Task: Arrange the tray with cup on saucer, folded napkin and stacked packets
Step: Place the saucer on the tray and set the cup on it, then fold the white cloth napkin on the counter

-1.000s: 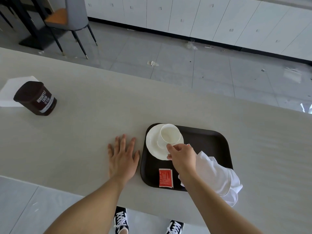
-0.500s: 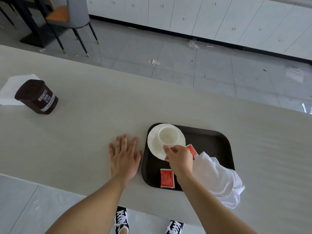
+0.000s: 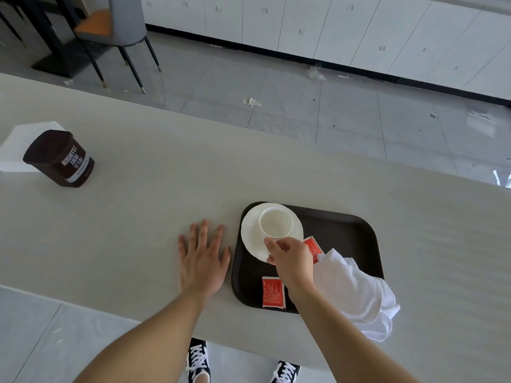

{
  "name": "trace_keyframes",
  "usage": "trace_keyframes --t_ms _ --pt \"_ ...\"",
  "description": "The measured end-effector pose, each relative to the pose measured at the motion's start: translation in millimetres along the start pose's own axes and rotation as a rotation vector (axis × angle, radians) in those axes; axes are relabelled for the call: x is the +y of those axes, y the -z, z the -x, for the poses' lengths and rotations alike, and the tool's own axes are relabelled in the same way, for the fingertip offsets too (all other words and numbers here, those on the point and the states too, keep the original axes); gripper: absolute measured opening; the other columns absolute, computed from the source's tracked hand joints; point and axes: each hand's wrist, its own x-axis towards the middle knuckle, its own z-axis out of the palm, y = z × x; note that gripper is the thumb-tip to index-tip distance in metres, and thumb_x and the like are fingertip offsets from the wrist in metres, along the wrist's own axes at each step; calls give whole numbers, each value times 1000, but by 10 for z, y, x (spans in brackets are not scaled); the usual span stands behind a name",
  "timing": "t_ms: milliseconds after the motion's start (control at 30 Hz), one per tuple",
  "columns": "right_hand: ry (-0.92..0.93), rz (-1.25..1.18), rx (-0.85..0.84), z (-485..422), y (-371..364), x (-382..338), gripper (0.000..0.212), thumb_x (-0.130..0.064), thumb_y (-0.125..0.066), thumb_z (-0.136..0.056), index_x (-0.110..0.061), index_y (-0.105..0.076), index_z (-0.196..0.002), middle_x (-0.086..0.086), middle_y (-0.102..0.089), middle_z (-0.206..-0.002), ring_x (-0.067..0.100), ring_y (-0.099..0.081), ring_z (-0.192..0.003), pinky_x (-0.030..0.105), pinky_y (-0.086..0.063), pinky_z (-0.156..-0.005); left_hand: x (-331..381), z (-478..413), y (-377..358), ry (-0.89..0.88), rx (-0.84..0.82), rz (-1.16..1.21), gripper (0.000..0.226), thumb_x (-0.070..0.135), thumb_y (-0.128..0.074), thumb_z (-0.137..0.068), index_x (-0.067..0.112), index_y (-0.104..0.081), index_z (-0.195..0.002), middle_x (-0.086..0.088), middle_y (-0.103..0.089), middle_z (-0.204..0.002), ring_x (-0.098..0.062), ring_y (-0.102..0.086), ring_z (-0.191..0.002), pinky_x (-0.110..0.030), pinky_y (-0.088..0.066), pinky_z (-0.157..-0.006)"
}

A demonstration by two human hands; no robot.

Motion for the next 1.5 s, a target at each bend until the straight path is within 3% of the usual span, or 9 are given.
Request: trace_keyframes --t_ms 233,400,533,767,900,1033,1133,1333,1500 --pt "-8 -21 -20 71 132 52 31 -53 -67 -82 -24 -68 -71 -10 -71 -64 5 -69 -65 26 -54 -65 0 -5 14 0 -11 -5 59 53 -29 -92 33 -31 -147 -11 -28 -157 -33 -18 -146 -56 -12 -117" --pt "-54 27 21 173 263 235 10 -35 -68 -86 -26 -64 -90 -11 -68 -82 8 -67 -79 30 -57 -71 14 -2 46 12 -35 -21 61 54 -24 -91 33 -30 -148 -10 -27 -157 -32 -16 -147 -56 -12 -117" --pt "-59 76 -29 206 244 264 21 -29 -68 -85 -22 -65 -105 -18 -62 -87 1 -58 -82 18 -44 -66 31 -4 68 15 -45 -14 61 53 -24 -91 32 -31 -148 -10 -27 -157 -32 -16 -147 -56 -11 -117" --pt "-98 44 -69 205 282 256 27 -29 -65 -89 -22 -64 -114 -18 -62 -96 3 -58 -89 22 -49 -75 20 -7 68 14 -75 -28 61 54 -25 -91 33 -30 -148 -10 -27 -157 -32 -16 -147 -55 -11 -117" --pt "-27 30 -48 250 467 228 23 -27 -65 -88 -24 -67 -111 -19 -66 -94 0 -61 -87 13 -44 -69 40 -18 144 24 -98 76 58 44 -49 -93 28 -35 -147 -11 -27 -157 -32 -16 -147 -54 -8 -117" --pt "189 182 115 296 916 318 9 -24 -65 -89 -30 -71 -87 -17 -66 -77 5 -62 -73 10 -42 -60 128 90 373 58 64 306 40 15 -69 -81 10 -61 -120 -17 -60 -121 -39 -55 -114 -52 -44 -94" --pt "330 346 218 292 1285 510 11 -18 -72 -85 -21 -73 -96 -10 -66 -99 13 -63 -86 21 -46 -68 426 366 564 -122 179 413 22 15 -65 -82 13 -66 -103 -3 -64 -93 -26 -63 -84 -38 -51 -71" --pt "221 588 26 180 1671 874 63 -53 -73 -76 -35 -50 -132 -10 -53 -132 21 -44 -121 33 -45 -93 1382 654 696 -397 -138 552 48 51 -57 -85 28 -55 -126 10 -56 -102 -6 -56 -85 -28 -53 -70" --pt "126 624 -107 67 1718 1039 81 -67 -64 -71 -38 -35 -141 -7 -55 -129 22 -45 -119 33 -42 -86 1745 571 624 -380 -388 421 81 65 -59 -76 35 -27 -144 8 -53 -115 -10 -51 -106 -28 -46 -89"
